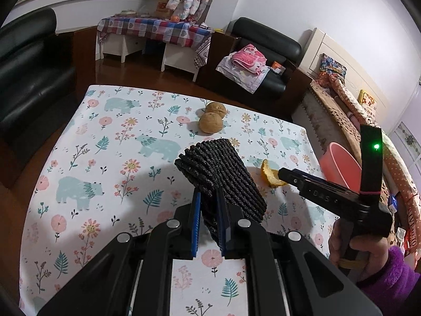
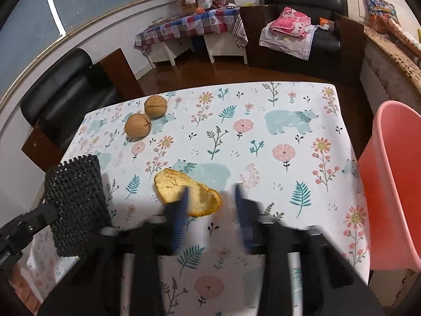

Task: Collect trash
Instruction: 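Grasp the black foam net with the left gripper while the right grasps the orange peel, then carry the black foam net and orange peel with both grippers over the pink bucket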

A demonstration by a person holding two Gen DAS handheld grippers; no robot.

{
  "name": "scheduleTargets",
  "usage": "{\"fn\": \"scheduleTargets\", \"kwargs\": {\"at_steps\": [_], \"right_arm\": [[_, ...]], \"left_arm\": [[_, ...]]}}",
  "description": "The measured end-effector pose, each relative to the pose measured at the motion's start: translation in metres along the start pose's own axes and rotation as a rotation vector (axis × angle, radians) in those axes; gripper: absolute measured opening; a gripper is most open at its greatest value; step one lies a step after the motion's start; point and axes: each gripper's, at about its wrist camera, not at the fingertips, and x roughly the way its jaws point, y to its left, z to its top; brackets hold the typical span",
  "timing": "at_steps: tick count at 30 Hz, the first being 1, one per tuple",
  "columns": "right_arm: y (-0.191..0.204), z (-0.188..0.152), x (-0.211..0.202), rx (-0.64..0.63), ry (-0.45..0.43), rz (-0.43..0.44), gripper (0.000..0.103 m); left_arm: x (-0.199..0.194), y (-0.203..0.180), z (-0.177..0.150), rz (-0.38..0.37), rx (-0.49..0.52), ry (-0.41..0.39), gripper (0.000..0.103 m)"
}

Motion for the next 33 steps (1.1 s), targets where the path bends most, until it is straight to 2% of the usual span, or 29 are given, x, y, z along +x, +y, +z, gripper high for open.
{"fn": "scheduleTargets", "kwargs": {"at_steps": [2,7,17,33], "right_arm": [[-0.001,-0.003,-0.001,0.023,0.007,0.021,0.007],[-0.002,-0.016,-0.024,0.063,-0.038,0.061,0.007],[0.016,-0.047,-0.081,0.017,-0.110,0.089,0.007],[0.010,-0.073,-0.106,0.013,-0.136,0.085,0.006]], "left_arm": [[-0.002,0.000,-0.001,0.002,0.002,-0.003,0.010],[-0.003,-0.001,-0.002,0.001,0.002,-0.007,0.010],[-0.017,-0.016,-0.011,0.005,0.021,-0.027,0.010],[-0.033,-0.035,-0.021,0.029,0.038,-0.044,0.010]]}}
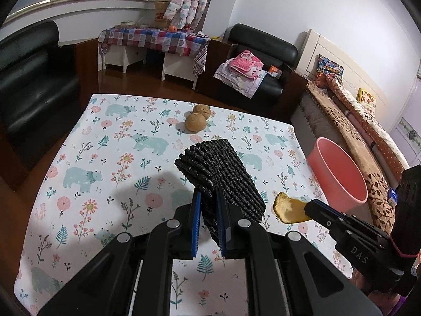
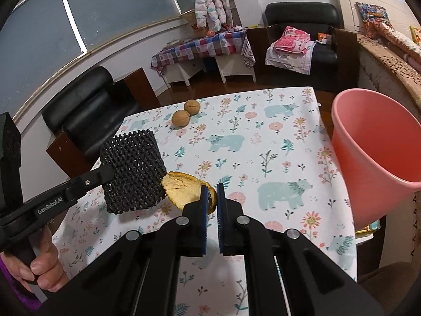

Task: Collect trash
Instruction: 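Carry the black foam net and orange peel with both grippers over the pink bucket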

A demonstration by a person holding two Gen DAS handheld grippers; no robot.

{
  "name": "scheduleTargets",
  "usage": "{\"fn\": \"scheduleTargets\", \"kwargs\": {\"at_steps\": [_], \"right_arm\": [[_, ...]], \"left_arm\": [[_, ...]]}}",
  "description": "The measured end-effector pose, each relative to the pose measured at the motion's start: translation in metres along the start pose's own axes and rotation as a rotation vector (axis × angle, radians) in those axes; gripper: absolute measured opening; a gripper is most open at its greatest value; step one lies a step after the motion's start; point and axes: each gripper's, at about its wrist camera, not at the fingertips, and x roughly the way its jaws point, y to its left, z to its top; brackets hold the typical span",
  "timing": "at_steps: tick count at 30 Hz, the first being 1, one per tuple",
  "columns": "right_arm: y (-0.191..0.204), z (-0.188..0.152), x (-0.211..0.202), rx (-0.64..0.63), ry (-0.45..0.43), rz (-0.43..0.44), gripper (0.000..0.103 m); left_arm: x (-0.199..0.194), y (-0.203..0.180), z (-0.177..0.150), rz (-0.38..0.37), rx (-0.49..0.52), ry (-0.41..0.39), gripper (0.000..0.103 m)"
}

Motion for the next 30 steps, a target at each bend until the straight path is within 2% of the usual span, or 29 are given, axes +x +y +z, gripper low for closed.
{"fn": "scheduleTargets", "kwargs": {"at_steps": [11,30], "right_arm": [[-0.026,0.002,-0.012,0.043,-0.046,-0.037,0.006],[-0.096,0.014,-0.047,0.188,-0.165,-0.151,0.007]], "left_arm": [[0.013,-0.030,0.006,0.008,0.068,0.015,0.010],[0.036,-0.103,0.028,-0.059,0.217,0.003,0.010]]}}
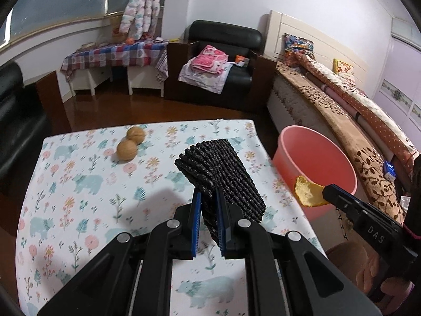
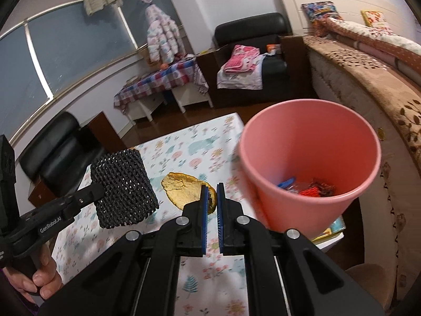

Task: Collect trash
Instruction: 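Carry the black foam net and orange peel with both grippers over the pink bucket, then open both grippers to drop the net and peel into the bucket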

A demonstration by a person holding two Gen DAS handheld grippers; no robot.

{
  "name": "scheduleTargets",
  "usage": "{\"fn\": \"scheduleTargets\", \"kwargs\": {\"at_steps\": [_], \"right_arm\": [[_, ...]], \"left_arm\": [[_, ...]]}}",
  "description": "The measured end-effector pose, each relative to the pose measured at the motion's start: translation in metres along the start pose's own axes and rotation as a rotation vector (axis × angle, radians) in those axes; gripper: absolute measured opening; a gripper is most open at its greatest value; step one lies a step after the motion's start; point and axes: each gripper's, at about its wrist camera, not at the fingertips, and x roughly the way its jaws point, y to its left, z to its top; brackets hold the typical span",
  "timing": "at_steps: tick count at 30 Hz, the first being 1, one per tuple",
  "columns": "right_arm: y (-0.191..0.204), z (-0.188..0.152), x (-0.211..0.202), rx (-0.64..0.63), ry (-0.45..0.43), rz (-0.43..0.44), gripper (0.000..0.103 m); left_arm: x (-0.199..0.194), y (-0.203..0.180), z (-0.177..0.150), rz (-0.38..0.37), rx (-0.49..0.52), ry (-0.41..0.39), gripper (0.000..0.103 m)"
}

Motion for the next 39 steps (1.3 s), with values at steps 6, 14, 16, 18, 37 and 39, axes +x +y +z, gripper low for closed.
{"fn": "scheduleTargets", "kwargs": {"at_steps": [6,14,16,18,37,39], "right_arm": [[-0.021,0.011,-0.005,0.038,-0.031,-0.044,0.007],[-0.047,0.020,-0.014,0.080,-0.072,-0.096,0.007],[-0.053,0.023,-0.015,0.086,-0.079,-0.110,0.007],[-0.058,0.025,-0.016,0.092,-0.085,-0.122,0.007],[-0.112,0.037,-0.011,0.168,-0.099,-0.222,0.007],[-0.115,0.037,-0.009,0.168,-0.093,-0.227,0.007]], "left_arm": [[0.008,-0.022,0.013,-0.023,0.035,-0.014,0.010],[0.015,-0.055,0.029,-0.070,0.093,-0.042,0.010],[0.016,-0.063,0.033,-0.087,0.103,-0.050,0.010],[0.017,-0.069,0.036,-0.109,0.110,-0.059,0.010],[0.057,-0.129,0.054,-0.213,0.192,-0.031,0.010],[0.065,-0.134,0.053,-0.211,0.199,-0.019,0.010]]}}
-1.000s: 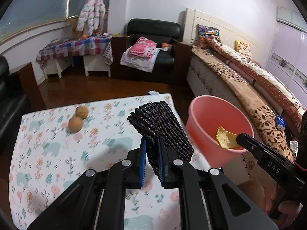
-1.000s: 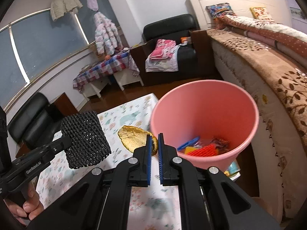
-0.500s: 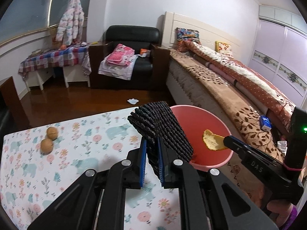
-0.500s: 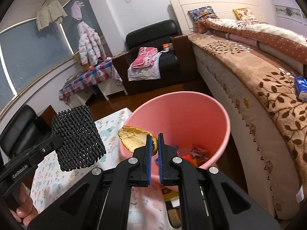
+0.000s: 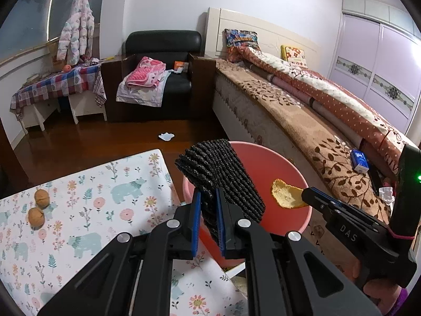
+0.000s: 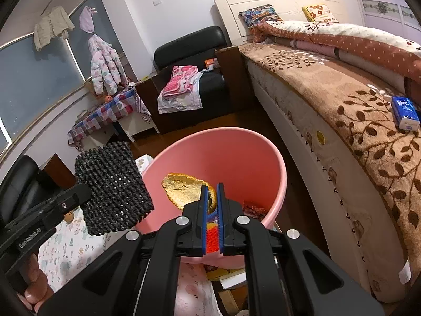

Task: Collect trash
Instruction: 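Open both grippers to drop the net and peel into the bucket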

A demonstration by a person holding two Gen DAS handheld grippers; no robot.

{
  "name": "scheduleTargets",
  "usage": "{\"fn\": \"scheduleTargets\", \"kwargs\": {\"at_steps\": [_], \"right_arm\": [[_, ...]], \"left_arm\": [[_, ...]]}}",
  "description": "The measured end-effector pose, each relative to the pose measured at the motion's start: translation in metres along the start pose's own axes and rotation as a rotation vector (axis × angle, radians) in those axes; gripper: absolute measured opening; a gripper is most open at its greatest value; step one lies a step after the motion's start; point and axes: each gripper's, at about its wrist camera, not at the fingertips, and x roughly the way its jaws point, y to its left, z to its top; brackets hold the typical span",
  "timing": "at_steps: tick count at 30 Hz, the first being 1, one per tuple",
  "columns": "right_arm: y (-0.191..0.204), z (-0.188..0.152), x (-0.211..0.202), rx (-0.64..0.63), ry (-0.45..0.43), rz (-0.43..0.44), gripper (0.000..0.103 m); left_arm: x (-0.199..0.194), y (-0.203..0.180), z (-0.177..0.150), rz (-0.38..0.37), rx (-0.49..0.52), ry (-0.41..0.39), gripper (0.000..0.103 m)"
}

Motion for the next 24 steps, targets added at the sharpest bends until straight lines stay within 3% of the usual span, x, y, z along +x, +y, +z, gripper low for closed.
{"fn": "scheduleTargets", "kwargs": {"at_steps": [10,19,24], "right_arm": [[-0.005,-0.006,0.013,-0.010,0.032,-0.039,0.007],[-0.008,-0.009,0.022,-0.006,0.049,-0.050,0.007],[-0.007,-0.009,0.024,0.001,0.047,-0.035,0.007]], "left_arm": [[0.031,-0.005,-0.007,-0.003,0.005,0.066,0.010],[0.039,-0.009,-0.010,-0.006,0.013,0.078,0.012],[0.038,-0.009,-0.011,-0.020,0.015,0.074,0.024]]}}
